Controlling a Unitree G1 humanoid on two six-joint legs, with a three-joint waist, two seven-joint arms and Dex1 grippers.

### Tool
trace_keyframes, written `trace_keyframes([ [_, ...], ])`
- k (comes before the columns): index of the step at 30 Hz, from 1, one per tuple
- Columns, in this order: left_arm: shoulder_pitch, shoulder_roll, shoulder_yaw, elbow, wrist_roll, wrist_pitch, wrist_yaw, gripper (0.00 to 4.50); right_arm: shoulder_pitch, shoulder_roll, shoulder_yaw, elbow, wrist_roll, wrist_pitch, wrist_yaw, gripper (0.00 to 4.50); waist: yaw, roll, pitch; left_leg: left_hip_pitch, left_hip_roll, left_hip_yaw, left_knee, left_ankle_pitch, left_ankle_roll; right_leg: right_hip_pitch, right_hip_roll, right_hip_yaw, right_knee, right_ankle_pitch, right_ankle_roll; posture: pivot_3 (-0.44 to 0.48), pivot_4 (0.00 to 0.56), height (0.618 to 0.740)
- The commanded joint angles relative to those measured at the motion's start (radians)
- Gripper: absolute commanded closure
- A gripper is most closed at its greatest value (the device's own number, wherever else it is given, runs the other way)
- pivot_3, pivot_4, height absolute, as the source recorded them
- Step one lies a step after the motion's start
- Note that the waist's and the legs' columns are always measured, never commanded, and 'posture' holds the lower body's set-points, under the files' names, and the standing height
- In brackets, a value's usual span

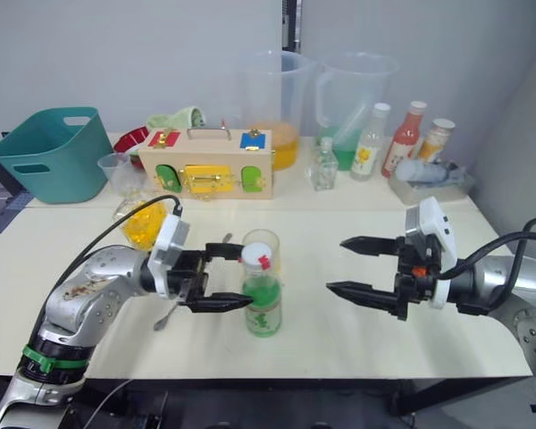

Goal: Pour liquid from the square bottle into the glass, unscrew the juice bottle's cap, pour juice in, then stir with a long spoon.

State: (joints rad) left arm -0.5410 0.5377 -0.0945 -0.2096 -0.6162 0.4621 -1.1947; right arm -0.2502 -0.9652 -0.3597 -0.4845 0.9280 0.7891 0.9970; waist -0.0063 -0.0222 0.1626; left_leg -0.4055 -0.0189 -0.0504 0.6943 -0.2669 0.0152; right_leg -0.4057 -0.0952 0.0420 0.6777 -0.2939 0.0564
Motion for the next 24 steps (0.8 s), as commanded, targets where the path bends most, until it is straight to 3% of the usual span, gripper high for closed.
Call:
trace_keyframes([
  [1, -0.025, -0.015, -0.005, 0.001, 0.008, -0.009, 0.013, 0.0, 0.009, -0.013, -0.053, -0.033, 0.026, -0.007, -0.01, 0.01, 0.0, 0.0, 0.0, 0.0, 0.0, 0.0, 0.0, 0.0, 0.0, 0.0, 0.0, 0.0, 0.0, 0.0, 0.0, 0.0, 0.15, 0.74],
  [5, -0.05, -0.04, -0.013, 0.02, 0.013, 0.002, 0.025, 0.0, 0.032, -0.016, -0.076, -0.049, 0.035, 0.001, -0.018, 0.01, -0.001, 0.0, 0.0, 0.001, 0.0, 0.0, 0.0, 0.0, 0.0, 0.0, 0.001, 0.0, 0.0, 0.0, 0.0, 0.0, 0.15, 0.74],
  [6, -0.054, -0.042, -0.018, 0.022, 0.015, 0.002, 0.02, 0.54, 0.035, -0.016, -0.078, -0.051, 0.037, 0.001, -0.02, 0.0, -0.001, 0.0, 0.0, 0.001, 0.0, 0.0, 0.0, 0.0, 0.0, 0.0, 0.0, 0.0, 0.0, 0.0, 0.0, 0.0, 0.15, 0.74],
  [14, -0.06, -0.014, -0.058, 0.033, 0.066, -0.014, -0.013, 3.0, 0.02, -0.021, -0.061, -0.071, 0.055, 0.001, -0.034, 0.0, -0.001, 0.0, 0.0, 0.001, 0.0, 0.0, 0.0, 0.0, 0.0, 0.001, 0.0, 0.0, -0.006, 0.0, 0.0, 0.0, 0.15, 0.74],
  [19, -0.061, -0.006, -0.066, 0.035, 0.083, -0.019, -0.021, 3.03, -0.062, -0.004, 0.01, -0.095, 0.095, 0.026, -0.08, 0.0, -0.005, 0.0, 0.0, 0.002, 0.0, 0.0, 0.0, 0.0, 0.0, 0.001, 0.001, 0.0, -0.006, 0.0, 0.0, 0.0, 0.15, 0.74],
  [24, -0.064, 0.003, -0.08, 0.034, 0.1, -0.021, -0.019, 3.03, -0.217, 0.078, 0.158, -0.117, 0.108, 0.073, -0.213, 0.0, -0.006, 0.0, 0.0, 0.002, 0.0, 0.0, 0.0, 0.0, 0.0, 0.002, 0.001, 0.0, -0.006, 0.0, 0.0, 0.0, 0.15, 0.74],
])
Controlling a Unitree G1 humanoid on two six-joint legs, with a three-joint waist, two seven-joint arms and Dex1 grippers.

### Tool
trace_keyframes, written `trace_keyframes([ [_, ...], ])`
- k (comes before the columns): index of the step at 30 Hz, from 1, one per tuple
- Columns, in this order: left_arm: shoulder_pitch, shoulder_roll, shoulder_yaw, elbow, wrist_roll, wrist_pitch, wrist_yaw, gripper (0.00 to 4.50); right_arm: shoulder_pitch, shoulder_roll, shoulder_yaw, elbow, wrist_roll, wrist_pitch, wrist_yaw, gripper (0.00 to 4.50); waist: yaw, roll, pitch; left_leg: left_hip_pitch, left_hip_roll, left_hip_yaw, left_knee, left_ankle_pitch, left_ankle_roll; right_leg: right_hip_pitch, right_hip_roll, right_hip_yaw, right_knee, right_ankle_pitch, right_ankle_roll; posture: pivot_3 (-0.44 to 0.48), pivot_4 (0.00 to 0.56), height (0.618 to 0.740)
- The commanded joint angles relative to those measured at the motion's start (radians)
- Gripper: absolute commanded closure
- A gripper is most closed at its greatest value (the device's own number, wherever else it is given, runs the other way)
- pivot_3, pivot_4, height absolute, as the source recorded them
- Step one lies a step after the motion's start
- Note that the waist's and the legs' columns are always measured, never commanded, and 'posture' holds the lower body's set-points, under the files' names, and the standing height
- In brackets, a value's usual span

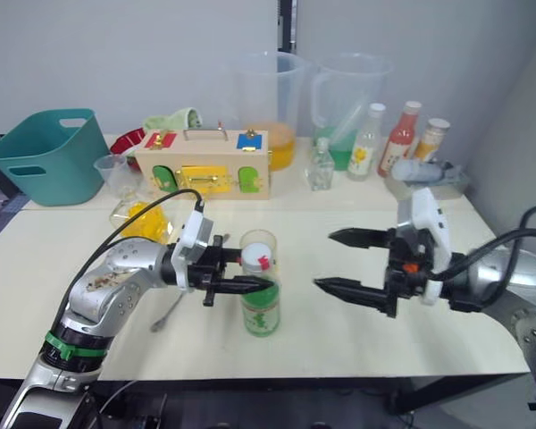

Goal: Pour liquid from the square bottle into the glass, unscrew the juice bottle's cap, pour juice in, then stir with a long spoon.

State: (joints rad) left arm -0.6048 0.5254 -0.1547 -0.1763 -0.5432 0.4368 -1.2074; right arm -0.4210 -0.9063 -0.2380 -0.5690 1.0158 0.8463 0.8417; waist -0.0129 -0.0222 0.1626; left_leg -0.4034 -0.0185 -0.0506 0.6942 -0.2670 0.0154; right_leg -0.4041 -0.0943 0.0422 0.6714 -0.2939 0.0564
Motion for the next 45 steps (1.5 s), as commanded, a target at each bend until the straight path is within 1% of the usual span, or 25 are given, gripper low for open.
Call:
trace_keyframes([
  [1, -0.001, 0.017, -0.021, -0.001, 0.028, 0.008, -0.003, 3.03, -0.069, 0.036, 0.057, -0.036, 0.022, 0.025, -0.079, 0.0, 0.001, 0.0, 0.0, 0.0, 0.0, 0.0, 0.0, 0.0, 0.0, 0.0, 0.0, 0.0, 0.0, 0.0, 0.0, 0.0, 0.15, 0.74],
  [3, -0.001, 0.016, -0.018, 0.002, 0.027, 0.015, 0.009, 3.03, -0.11, 0.07, 0.098, -0.04, 0.018, 0.03, -0.111, 0.0, 0.002, 0.0, 0.0, 0.0, 0.0, -0.001, 0.0, 0.0, 0.0, 0.0, 0.0, 0.0, 0.0, 0.0, 0.0, 0.0, 0.15, 0.74],
  [5, 0.008, 0.017, -0.016, 0.001, 0.025, 0.021, 0.018, 3.03, -0.155, 0.118, 0.157, -0.035, -0.024, 0.021, -0.15, 0.0, 0.001, 0.0, 0.0, 0.0, 0.0, -0.001, 0.0, 0.0, 0.0, 0.0, -0.001, 0.0, 0.0, 0.0, 0.0, 0.0, 0.15, 0.74],
  [7, 0.014, 0.019, -0.016, -0.005, 0.022, 0.028, 0.022, 3.03, -0.171, 0.141, 0.202, -0.044, -0.063, 0.016, -0.163, 0.0, 0.001, 0.0, 0.0, 0.0, 0.0, -0.001, 0.0, 0.0, 0.0, 0.0, -0.001, 0.0, 0.0, 0.0, 0.0, 0.0, 0.15, 0.74],
  [11, 0.015, 0.02, -0.015, -0.01, 0.018, 0.039, 0.028, 3.03, -0.176, 0.17, 0.232, -0.055, -0.072, 0.021, -0.179, 0.0, 0.001, 0.0, 0.0, 0.0, 0.0, -0.001, 0.0, 0.0, 0.0, 0.0, -0.001, -0.001, 0.001, 0.0, 0.0, 0.0, 0.15, 0.74],
  [14, 0.018, 0.024, -0.015, -0.018, 0.018, 0.044, 0.029, 3.03, -0.175, 0.187, 0.232, -0.056, -0.067, 0.019, -0.182, 0.0, 0.001, 0.0, 0.0, 0.0, 0.0, -0.001, 0.0, 0.0, 0.0, 0.0, -0.001, -0.001, 0.001, 0.0, 0.0, 0.0, 0.15, 0.74],
  [16, 0.022, 0.028, -0.016, -0.024, 0.018, 0.044, 0.027, 3.03, -0.173, 0.205, 0.23, -0.055, -0.06, 0.009, -0.176, 0.56, 0.0, 0.0, 0.0, 0.0, -0.001, -0.001, 0.0, 0.0, 0.0, 0.0, 0.0, -0.001, 0.001, 0.0, 0.0, 0.0, 0.15, 0.74],
  [22, 0.034, 0.035, -0.018, -0.03, 0.029, 0.012, 0.022, 3.03, -0.179, 0.23, 0.232, -0.042, -0.067, -0.012, -0.134, 2.5, 0.0, 0.0, 0.0, 0.0, -0.001, -0.001, 0.0, 0.0, 0.0, 0.0, 0.0, -0.001, 0.001, 0.0, 0.0, 0.0, 0.15, 0.74],
  [23, 0.039, 0.036, -0.019, -0.032, 0.032, 0.004, 0.021, 3.03, -0.188, 0.222, 0.248, -0.022, -0.081, -0.027, -0.086, 2.79, 0.0, 0.0, 0.0, 0.0, 0.0, -0.001, 0.0, 0.0, 0.0, 0.0, 0.0, -0.001, 0.001, 0.0, 0.0, 0.0, 0.15, 0.74],
  [24, 0.044, 0.038, -0.019, -0.033, 0.033, 0.0, 0.021, 3.03, -0.196, 0.212, 0.266, 0.0, -0.103, -0.046, -0.035, 2.82, 0.0, 0.0, 0.0, 0.0, -0.001, -0.001, 0.0, 0.0, 0.0, 0.0, 0.0, -0.001, 0.0, 0.0, 0.0, 0.0, 0.15, 0.74],
  [29, 0.045, 0.052, -0.016, -0.047, 0.018, 0.009, 0.022, 3.03, -0.246, 0.19, 0.349, 0.133, -0.219, -0.178, 0.213, 2.82, -0.002, 0.0, 0.0, 0.001, -0.001, -0.001, 0.0, 0.0, 0.0, 0.0, 0.0, -0.001, 0.001, 0.0, 0.0, 0.0, 0.15, 0.74],
  [31, 0.047, 0.061, -0.006, -0.059, -0.001, 0.025, 0.019, 3.03, -0.293, 0.213, 0.379, 0.24, -0.249, -0.257, 0.355, 2.82, -0.002, 0.0, 0.0, 0.001, -0.001, -0.001, 0.0, 0.0, 0.0, 0.0, 0.0, -0.001, 0.0, 0.0, 0.0, 0.0, 0.15, 0.74],
  [34, 0.06, 0.072, -0.001, -0.079, -0.01, 0.032, 0.023, 3.03, -0.38, 0.237, 0.463, 0.413, -0.333, -0.379, 0.58, 2.82, -0.007, 0.0, 0.0, 0.002, 0.0, 0.0, -0.001, 0.0, 0.0, 0.001, 0.0, 0.0, 0.0, 0.0, 0.0, 0.0, 0.15, 0.74],
  [37, 0.075, 0.084, 0.003, -0.106, -0.016, 0.044, 0.031, 3.03, -0.459, 0.263, 0.521, 0.536, -0.385, -0.453, 0.736, 2.82, -0.01, 0.0, 0.0, 0.003, 0.0, -0.001, -0.001, 0.0, 0.0, 0.0, 0.001, 0.0, 0.001, 0.0, 0.0, 0.0, 0.15, 0.74],
  [39, 0.084, 0.09, 0.007, -0.123, -0.021, 0.051, 0.038, 3.03, -0.518, 0.26, 0.58, 0.603, -0.386, -0.51, 0.772, 2.82, -0.01, 0.0, 0.0, 0.004, 0.0, -0.001, -0.002, -0.001, 0.0, 0.0, 0.001, 0.0, 0.001, 0.0, 0.0, 0.0, 0.15, 0.74],
  [42, 0.097, 0.093, 0.013, -0.144, -0.013, 0.047, 0.061, 3.03, -0.639, 0.276, 0.674, 0.736, -0.386, -0.582, 0.773, 2.82, -0.019, 0.0, 0.0, 0.004, 0.001, -0.001, -0.002, 0.0, 0.0, 0.0, 0.0, 0.0, 0.001, 0.0, 0.0, 0.0, 0.15, 0.74],
  [45, 0.105, 0.091, 0.021, -0.157, -0.013, 0.055, 0.078, 3.03, -0.745, 0.274, 0.743, 0.839, -0.35, -0.597, 0.773, 2.82, -0.027, 0.0, 0.0, 0.005, 0.001, -0.002, -0.003, 0.0, 0.0, 0.0, 0.001, -0.001, 0.002, 0.0, 0.0, 0.0, 0.15, 0.74],
])
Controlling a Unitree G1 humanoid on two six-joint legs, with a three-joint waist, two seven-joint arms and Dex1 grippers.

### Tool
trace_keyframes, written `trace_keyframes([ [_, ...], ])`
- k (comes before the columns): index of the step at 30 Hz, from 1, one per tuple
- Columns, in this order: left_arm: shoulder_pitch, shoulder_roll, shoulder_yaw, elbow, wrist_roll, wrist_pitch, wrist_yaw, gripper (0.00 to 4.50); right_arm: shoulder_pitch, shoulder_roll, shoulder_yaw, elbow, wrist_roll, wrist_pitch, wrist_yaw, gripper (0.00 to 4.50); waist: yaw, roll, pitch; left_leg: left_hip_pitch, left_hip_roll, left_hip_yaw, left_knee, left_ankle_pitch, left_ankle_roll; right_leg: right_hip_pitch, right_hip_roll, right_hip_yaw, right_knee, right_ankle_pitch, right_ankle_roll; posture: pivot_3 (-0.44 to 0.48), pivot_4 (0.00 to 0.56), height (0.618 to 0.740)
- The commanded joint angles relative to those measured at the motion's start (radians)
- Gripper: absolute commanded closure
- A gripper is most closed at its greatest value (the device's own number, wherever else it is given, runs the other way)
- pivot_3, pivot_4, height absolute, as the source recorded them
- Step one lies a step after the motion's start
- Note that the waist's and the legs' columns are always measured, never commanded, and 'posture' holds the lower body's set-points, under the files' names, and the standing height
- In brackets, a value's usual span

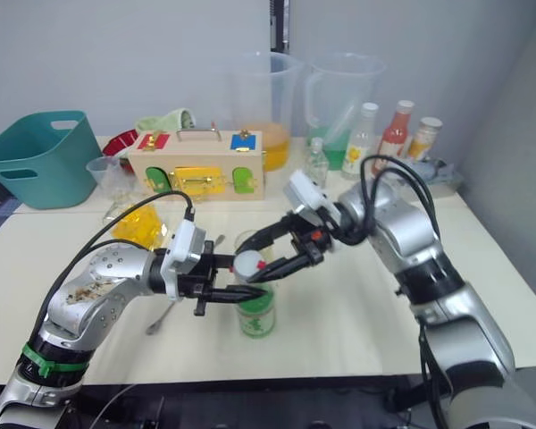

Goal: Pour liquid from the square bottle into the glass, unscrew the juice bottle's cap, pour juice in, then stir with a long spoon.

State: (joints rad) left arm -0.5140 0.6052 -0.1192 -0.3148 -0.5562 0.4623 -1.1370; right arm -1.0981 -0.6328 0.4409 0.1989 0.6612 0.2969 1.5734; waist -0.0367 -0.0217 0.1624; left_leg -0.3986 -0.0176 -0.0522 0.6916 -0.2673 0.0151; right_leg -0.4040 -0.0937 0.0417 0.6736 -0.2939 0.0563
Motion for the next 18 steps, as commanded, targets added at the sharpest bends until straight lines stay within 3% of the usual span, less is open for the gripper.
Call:
trace_keyframes([
  [1, 0.018, 0.012, -0.012, -0.021, 0.001, 0.03, 0.012, 3.03, -0.098, -0.011, 0.082, 0.087, 0.022, -0.048, 0.041, 2.82, -0.004, 0.0, 0.0, 0.0, 0.0, 0.0, 0.0, 0.0, 0.0, 0.0, 0.0, 0.0, 0.0, 0.0, 0.0, 0.0, 0.15, 0.74],
  [2, 0.02, 0.013, -0.011, -0.023, 0.003, 0.028, 0.014, 3.03, -0.119, -0.025, 0.097, 0.092, 0.04, -0.047, 0.041, 1.8, -0.004, 0.0, 0.0, 0.0, 0.0, 0.0, 0.0, 0.0, 0.0, -0.001, 0.0, 0.0, 0.001, 0.0, 0.0, 0.0, 0.15, 0.74],
  [7, 0.028, 0.014, -0.007, -0.024, 0.002, 0.026, 0.02, 3.03, -0.159, -0.111, 0.119, 0.051, 0.109, -0.043, 0.041, 0.13, 0.001, 0.0, 0.0, -0.002, 0.0, -0.001, 0.0, 0.0, -0.001, -0.002, -0.002, 0.0, 0.001, 0.0, 0.0, 0.0, 0.15, 0.74],
  [12, 0.024, -0.017, 0.0, -0.003, 0.008, 0.014, 0.055, 3.03, -0.027, -0.152, -0.092, -0.086, 0.118, 0.0, -0.02, 0.03, 0.009, 0.0, 0.0, -0.003, 0.0, -0.001, -0.001, 0.0, -0.001, -0.002, -0.003, 0.0, -0.001, 0.0, 0.0, 0.0, 0.15, 0.74],
  [18, 0.029, -0.053, 0.004, 0.004, -0.011, 0.021, 0.086, 3.03, 0.251, -0.177, -0.284, -0.451, 0.128, 0.222, -0.426, 0.03, 0.025, 0.0, 0.0, -0.005, -0.001, -0.001, -0.001, 0.0, -0.001, -0.003, -0.004, 0.0, -0.001, 0.0, 0.0, 0.0, 0.15, 0.74],
])
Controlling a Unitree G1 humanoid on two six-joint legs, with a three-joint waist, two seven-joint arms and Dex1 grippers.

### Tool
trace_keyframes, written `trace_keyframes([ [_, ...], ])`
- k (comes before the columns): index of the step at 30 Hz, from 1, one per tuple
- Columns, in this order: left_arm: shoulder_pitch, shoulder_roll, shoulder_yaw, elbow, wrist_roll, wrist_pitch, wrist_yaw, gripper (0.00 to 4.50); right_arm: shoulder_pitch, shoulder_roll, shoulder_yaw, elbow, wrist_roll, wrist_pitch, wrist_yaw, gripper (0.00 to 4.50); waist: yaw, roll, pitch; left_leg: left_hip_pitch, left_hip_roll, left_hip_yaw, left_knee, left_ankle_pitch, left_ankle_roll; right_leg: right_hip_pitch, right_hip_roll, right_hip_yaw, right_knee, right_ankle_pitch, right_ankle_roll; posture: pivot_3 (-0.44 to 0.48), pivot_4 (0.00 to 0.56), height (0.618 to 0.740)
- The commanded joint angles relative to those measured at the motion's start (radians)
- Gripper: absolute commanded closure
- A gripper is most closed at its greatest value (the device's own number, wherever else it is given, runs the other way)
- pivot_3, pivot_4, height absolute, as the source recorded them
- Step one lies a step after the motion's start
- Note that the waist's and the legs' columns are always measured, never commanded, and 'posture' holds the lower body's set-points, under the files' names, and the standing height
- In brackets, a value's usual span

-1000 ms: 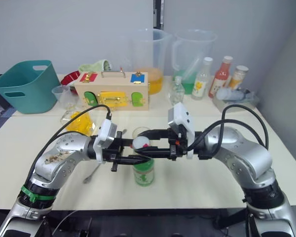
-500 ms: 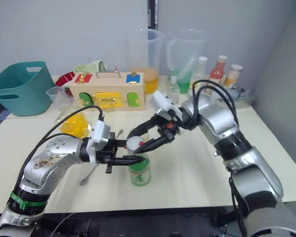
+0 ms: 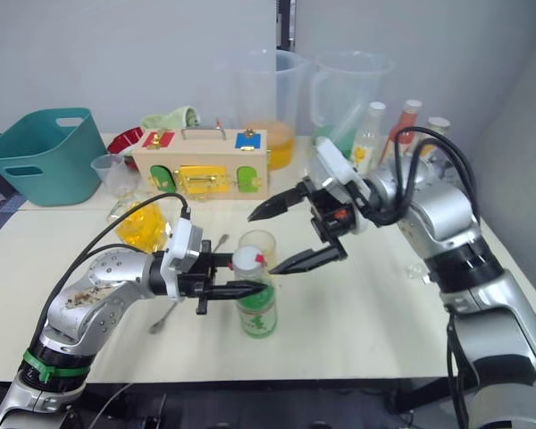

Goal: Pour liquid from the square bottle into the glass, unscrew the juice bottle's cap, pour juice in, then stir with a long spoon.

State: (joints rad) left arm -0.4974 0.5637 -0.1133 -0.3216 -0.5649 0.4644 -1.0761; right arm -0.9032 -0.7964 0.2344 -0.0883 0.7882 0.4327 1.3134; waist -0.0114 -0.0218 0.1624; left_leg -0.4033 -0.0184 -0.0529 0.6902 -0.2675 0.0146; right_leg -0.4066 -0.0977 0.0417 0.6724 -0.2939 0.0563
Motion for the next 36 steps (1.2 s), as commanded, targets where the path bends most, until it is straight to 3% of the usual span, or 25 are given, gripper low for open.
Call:
trace_keyframes([
  [1, 0.012, -0.018, -0.003, 0.011, -0.006, 0.021, 0.028, 3.03, 0.097, -0.012, -0.109, -0.237, 0.036, 0.151, -0.257, 0.03, 0.0, 0.0, 0.0, -0.001, 0.0, 0.0, 0.001, 0.0, 0.0, -0.001, 0.0, 0.0, 0.0, 0.0, 0.0, 0.0, 0.15, 0.74],
  [6, 0.006, -0.034, -0.021, 0.016, -0.013, 0.037, 0.021, 3.03, 0.217, 0.018, -0.23, -0.486, 0.203, 0.373, -0.6, 0.03, 0.002, 0.0, 0.0, -0.002, -0.001, 0.0, 0.002, 0.0, 0.0, -0.001, -0.001, 0.0, 0.0, 0.0, 0.0, 0.0, 0.15, 0.74],
  [14, -0.03, -0.071, -0.047, 0.069, -0.006, 0.025, -0.01, 3.03, 0.298, 0.067, -0.249, -0.603, 0.234, 0.506, -0.864, 0.03, 0.009, 0.0, 0.0, -0.001, -0.002, 0.0, 0.003, 0.0, 0.0, 0.002, -0.001, -0.001, -0.002, 0.0, 0.0, 0.0, 0.15, 0.74],
  [21, -0.039, -0.075, -0.05, 0.091, 0.004, 0.011, -0.029, 3.03, 0.327, 0.096, -0.254, -0.633, 0.246, 0.506, -0.9, 2.14, 0.01, 0.0, 0.0, -0.001, -0.002, 0.0, 0.003, 0.0, 0.001, 0.002, 0.0, -0.001, -0.002, 0.0, 0.0, 0.0, 0.15, 0.74],
  [23, -0.042, -0.074, -0.051, 0.094, 0.009, 0.005, -0.03, 3.03, 0.322, 0.089, -0.249, -0.629, 0.246, 0.499, -0.865, 2.76, 0.011, 0.0, 0.0, -0.001, -0.002, 0.0, 0.003, 0.0, 0.001, 0.003, 0.0, -0.001, -0.002, 0.0, 0.0, 0.0, 0.15, 0.74],
  [30, -0.046, -0.06, -0.05, 0.069, 0.025, -0.001, -0.033, 3.03, 0.298, 0.038, -0.218, -0.575, 0.205, 0.432, -0.628, 2.77, 0.011, 0.0, 0.0, -0.001, -0.002, 0.0, 0.003, 0.0, 0.001, 0.004, 0.001, -0.001, -0.006, 0.0, 0.001, 0.0, 0.15, 0.74],
  [33, -0.039, -0.047, -0.04, 0.045, 0.025, 0.006, -0.022, 3.03, 0.211, 0.01, -0.102, -0.364, 0.052, 0.252, -0.26, 2.77, 0.006, 0.0, 0.0, -0.001, -0.003, 0.002, 0.003, 0.0, 0.001, 0.004, 0.002, -0.001, -0.008, 0.0, 0.001, 0.0, 0.15, 0.74],
  [36, -0.034, -0.041, -0.035, 0.029, 0.023, 0.011, -0.009, 3.03, 0.104, 0.038, -0.003, -0.164, -0.052, 0.138, -0.016, 2.77, 0.0, 0.0, 0.0, 0.0, -0.001, 0.002, 0.003, 0.0, 0.001, 0.004, 0.003, -0.001, -0.008, 0.0, 0.001, 0.0, 0.15, 0.74],
])
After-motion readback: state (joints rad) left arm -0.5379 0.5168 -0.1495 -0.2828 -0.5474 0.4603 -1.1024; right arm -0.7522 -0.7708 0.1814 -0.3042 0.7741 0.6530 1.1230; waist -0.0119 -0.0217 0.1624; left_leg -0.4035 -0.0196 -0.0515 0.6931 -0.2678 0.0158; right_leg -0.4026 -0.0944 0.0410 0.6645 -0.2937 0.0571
